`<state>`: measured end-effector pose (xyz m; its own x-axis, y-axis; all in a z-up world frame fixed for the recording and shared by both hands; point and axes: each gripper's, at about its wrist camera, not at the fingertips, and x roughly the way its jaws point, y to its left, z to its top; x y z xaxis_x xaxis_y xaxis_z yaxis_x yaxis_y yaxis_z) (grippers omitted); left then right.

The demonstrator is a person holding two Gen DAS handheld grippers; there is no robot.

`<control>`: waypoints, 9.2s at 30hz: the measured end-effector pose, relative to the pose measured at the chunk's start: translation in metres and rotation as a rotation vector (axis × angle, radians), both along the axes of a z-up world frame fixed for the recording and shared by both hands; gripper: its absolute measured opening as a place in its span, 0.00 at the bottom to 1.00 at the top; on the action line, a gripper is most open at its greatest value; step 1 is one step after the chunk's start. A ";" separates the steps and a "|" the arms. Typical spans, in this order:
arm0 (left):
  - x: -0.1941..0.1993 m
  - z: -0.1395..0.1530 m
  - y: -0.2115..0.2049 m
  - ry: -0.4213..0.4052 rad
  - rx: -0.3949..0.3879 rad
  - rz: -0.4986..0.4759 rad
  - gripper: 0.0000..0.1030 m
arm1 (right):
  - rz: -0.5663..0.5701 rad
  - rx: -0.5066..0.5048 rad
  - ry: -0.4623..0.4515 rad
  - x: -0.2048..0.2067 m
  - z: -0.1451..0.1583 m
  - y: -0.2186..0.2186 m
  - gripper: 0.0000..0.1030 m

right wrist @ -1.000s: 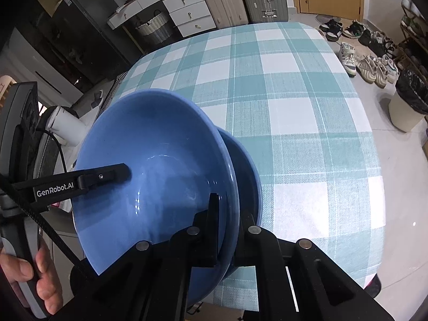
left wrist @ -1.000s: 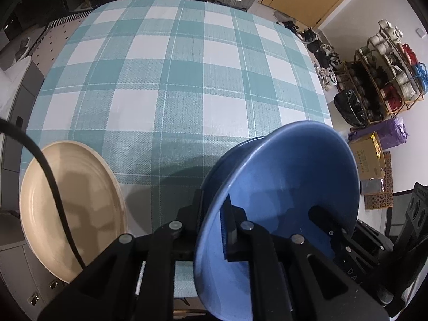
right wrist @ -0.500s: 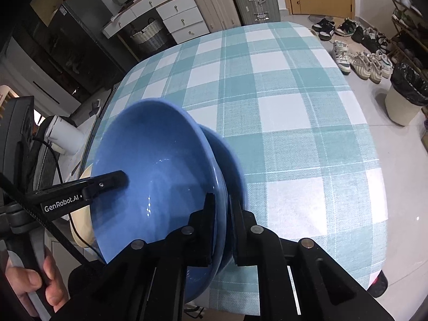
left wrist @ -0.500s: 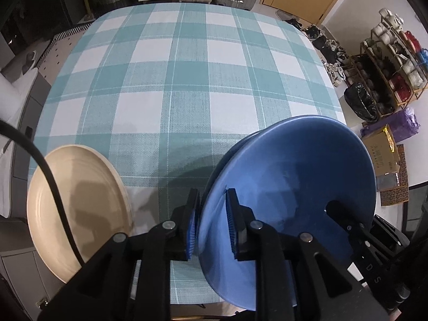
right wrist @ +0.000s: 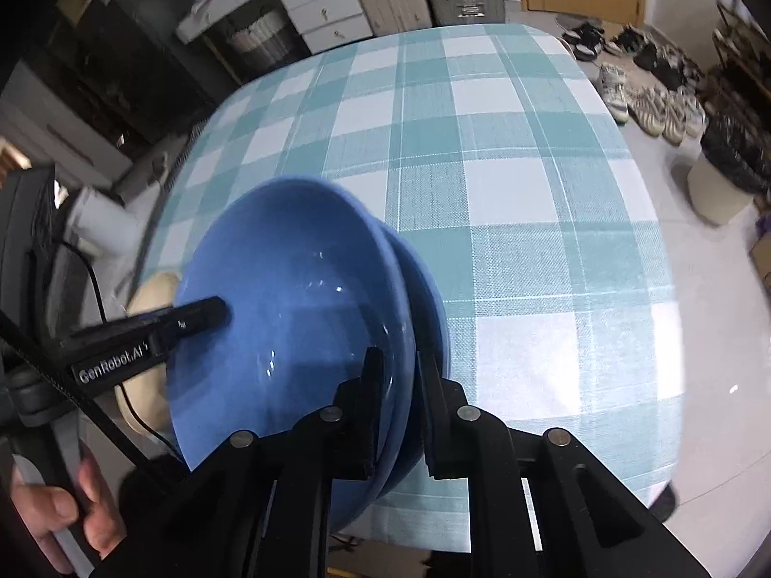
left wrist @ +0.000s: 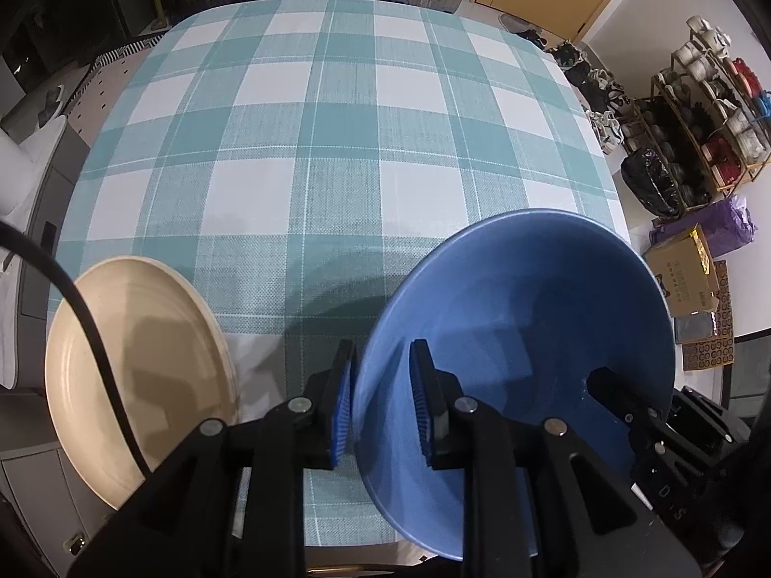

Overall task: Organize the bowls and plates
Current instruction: 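Lower the blue bowl into the nested blue bowls with both grippers, then open both grippers and back away from the three stacked blue bowls, then close both grippers on the rim of the stacked blue bowls, then carry the stacked blue bowls with both grippers over the cream plates, then lower the stacked blue bowls onto the cream plate stack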

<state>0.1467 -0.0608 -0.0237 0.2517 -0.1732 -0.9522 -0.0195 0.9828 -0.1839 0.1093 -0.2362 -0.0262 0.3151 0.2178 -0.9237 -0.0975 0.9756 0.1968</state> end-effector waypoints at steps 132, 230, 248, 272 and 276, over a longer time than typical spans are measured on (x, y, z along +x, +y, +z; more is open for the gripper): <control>-0.022 -0.051 -0.013 -0.116 -0.083 -0.072 0.14 | -0.158 0.335 0.034 0.020 -0.081 -0.035 0.15; -0.073 -0.040 0.237 -0.064 -0.060 0.303 0.15 | 0.137 0.167 0.187 0.025 -0.053 0.249 0.12; -0.082 -0.025 0.247 -0.097 0.016 0.339 0.46 | 0.226 0.088 -0.090 0.005 -0.010 0.248 0.47; -0.194 0.055 0.205 -0.722 0.143 0.376 1.00 | 0.314 0.216 -0.707 -0.119 0.033 0.136 0.99; -0.197 0.048 0.187 -0.740 0.163 0.314 1.00 | 0.300 0.226 -0.739 -0.129 0.024 0.127 0.99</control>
<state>-0.0502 0.1267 0.0242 0.8382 0.1358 -0.5282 -0.2276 0.9672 -0.1125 -0.0199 -0.1094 -0.0022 0.7228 0.5448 -0.4251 -0.5284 0.8322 0.1681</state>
